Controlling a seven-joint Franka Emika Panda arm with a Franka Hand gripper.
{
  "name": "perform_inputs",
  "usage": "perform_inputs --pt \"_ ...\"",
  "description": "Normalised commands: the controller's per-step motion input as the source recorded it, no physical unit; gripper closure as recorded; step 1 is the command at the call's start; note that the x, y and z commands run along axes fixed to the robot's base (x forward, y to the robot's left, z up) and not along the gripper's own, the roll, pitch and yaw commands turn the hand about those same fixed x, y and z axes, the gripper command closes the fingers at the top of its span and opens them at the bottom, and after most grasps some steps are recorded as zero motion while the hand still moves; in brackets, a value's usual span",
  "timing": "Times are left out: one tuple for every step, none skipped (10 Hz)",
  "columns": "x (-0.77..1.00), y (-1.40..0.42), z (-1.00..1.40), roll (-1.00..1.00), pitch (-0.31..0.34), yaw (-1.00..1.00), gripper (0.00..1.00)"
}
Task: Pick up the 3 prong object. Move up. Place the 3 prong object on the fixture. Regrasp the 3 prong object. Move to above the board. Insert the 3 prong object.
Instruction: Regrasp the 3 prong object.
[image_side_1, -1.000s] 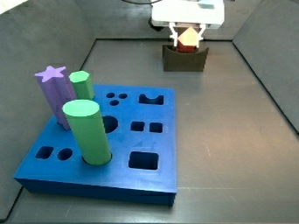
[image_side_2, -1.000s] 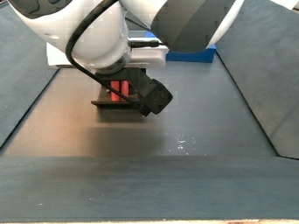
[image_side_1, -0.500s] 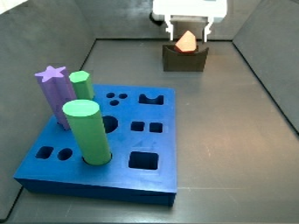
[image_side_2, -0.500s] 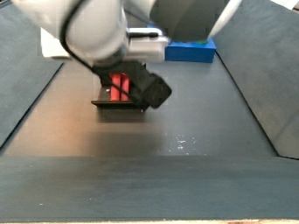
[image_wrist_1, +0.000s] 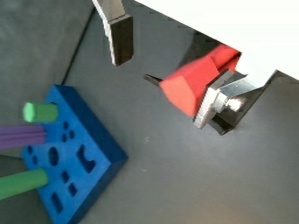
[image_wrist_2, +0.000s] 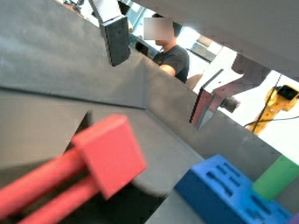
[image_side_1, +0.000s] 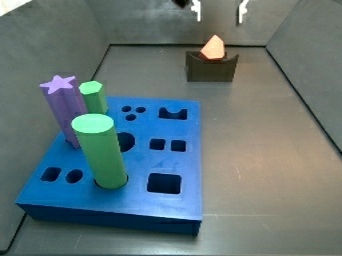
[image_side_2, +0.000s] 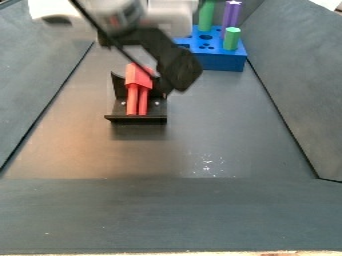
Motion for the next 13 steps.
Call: perform_inputs --pt "-0.02 0.01 0.27 0.05 0.090 -0.03 0.00" --pt "-0.10 -0.77 0.76 1.00 0.059 0.01 0.00" --pt "-0.09 -0.75 0.62 1.00 0.056 0.01 0.00" --pt "-0.10 -0.64 0.51 1.00 0.046 0.01 0.00" --pt "-0.11 -0.43 0.26 1.00 0.035 0.01 0.00" --pt "-0.08 -0.27 0.08 1.00 0.031 0.01 0.00" --pt "-0.04 -0.08 0.05 1.00 0.031 0.01 0.00" --pt "-0.03 -0.05 0.05 1.00 0.033 0.01 0.00" --pt "-0.02 -0.04 0.02 1.00 0.029 0.01 0.00" --pt "-0.03 -0.04 0.01 1.00 0.025 0.01 0.00" --pt "-0.04 -0.03 0.02 1.00 0.018 0.01 0.00" --pt "-0.05 -0.03 0.02 1.00 0.015 0.01 0.00" --pt "-0.04 -0.02 0.00 1.00 0.007 0.01 0.00"
